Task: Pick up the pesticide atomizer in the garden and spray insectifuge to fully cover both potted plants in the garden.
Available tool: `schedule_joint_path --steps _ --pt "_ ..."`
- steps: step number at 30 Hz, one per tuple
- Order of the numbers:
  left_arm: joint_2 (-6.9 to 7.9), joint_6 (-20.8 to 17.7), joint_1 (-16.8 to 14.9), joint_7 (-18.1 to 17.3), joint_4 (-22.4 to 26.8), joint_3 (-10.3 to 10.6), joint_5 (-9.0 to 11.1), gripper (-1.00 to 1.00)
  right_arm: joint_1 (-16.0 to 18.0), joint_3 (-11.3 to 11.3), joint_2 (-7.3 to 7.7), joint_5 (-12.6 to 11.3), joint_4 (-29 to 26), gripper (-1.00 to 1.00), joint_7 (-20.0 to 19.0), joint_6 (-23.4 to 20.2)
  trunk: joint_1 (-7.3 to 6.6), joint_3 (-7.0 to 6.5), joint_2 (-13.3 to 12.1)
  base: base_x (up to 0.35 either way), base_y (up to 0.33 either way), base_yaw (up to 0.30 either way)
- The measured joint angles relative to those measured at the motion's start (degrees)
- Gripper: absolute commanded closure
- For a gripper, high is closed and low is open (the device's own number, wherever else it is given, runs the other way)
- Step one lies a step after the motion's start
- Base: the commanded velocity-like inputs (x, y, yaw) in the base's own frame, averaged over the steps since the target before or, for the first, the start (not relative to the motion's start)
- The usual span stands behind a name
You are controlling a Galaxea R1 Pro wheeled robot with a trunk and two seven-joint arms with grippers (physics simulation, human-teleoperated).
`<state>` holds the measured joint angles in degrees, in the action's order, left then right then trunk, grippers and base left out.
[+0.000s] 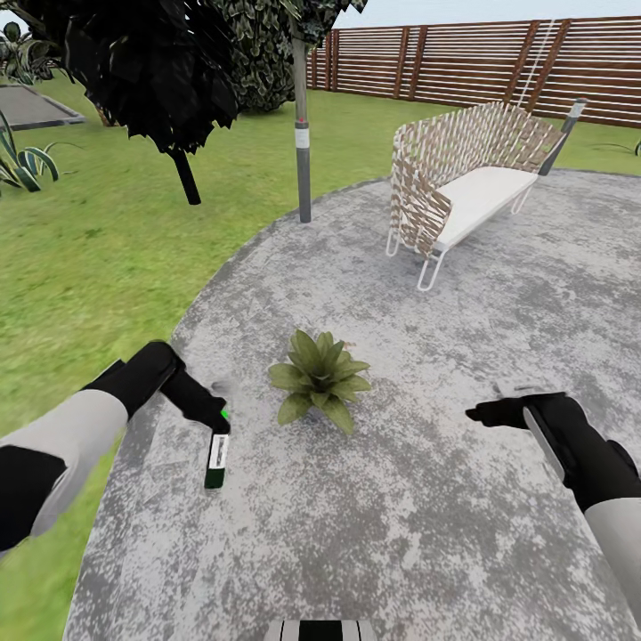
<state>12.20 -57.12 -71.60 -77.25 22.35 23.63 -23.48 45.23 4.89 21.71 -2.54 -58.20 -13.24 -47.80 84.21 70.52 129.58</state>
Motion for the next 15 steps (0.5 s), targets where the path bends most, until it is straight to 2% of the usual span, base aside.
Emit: schedule_joint_path --steps 2,3,6,8,10,12,13,14,15 --pt "0.01 0.0 -0.6 0.0 -0.4 0.1 0.0 1.0 0.0 0.0 0.01 -1.6 0.0 -1.0 -0.2 0.0 0.0 0.0 0.0 0.0 0.0 0.0" --pt "0.03 0.0 -1.3 -0.1 -0.6 0.1 0.0 1.0 0.0 -0.1 0.01 -3.1 0.1 -1.0 -0.3 0.0 0.0 0.0 0.0 0.0 0.0 0.0" --pt "-0.04 0.0 -3.4 -0.1 -1.8 0.3 -0.2 1.0 0.0 -0.1 0.02 -4.3 0.1 -1.0 0.0 0.1 0.0 0.0 0.0 0.0 0.0 0.0" --pt "-0.18 0.1 -5.7 -0.1 -5.8 1.0 -0.4 1.0 0.0 -0.1 -0.02 -4.6 0.0 -1.0 0.2 0.1 0.0 0.0 0.0 0.0 0.0 0.0" --pt "-0.34 0.1 -8.8 -0.1 -11.3 3.0 -0.4 1.0 0.0 -0.4 0.0 -4.7 0.0 -1.0 0.3 0.1 0.0 0.0 0.0 0.0 0.0 0.0" --pt "-0.41 0.0 -11.2 -0.2 -14.4 4.8 -0.3 1.0 0.0 -2.7 0.02 -4.7 0.1 -1.0 0.2 0.1 0.0 0.0 0.0 0.0 0.0 0.0" --pt "-0.39 0.0 -12.0 -0.2 -15.5 5.6 -0.3 1.0 0.0 -5.2 0.08 -4.9 0.0 -1.0 0.3 0.1 0.0 0.0 0.0 0.0 0.0 0.0" --pt "-0.37 0.0 -12.4 -0.3 -15.9 5.9 -0.2 1.0 0.0 -7.1 0.08 -5.0 0.0 -1.0 0.2 0.1 0.0 0.0 0.0 0.0 0.0 0.0" --pt "-0.37 0.0 -12.5 -0.3 -16.1 6.0 -0.2 1.0 0.0 -7.9 0.08 -5.0 0.0 -1.0 0.2 0.0 0.0 0.0 0.0 0.0 0.0 0.0"
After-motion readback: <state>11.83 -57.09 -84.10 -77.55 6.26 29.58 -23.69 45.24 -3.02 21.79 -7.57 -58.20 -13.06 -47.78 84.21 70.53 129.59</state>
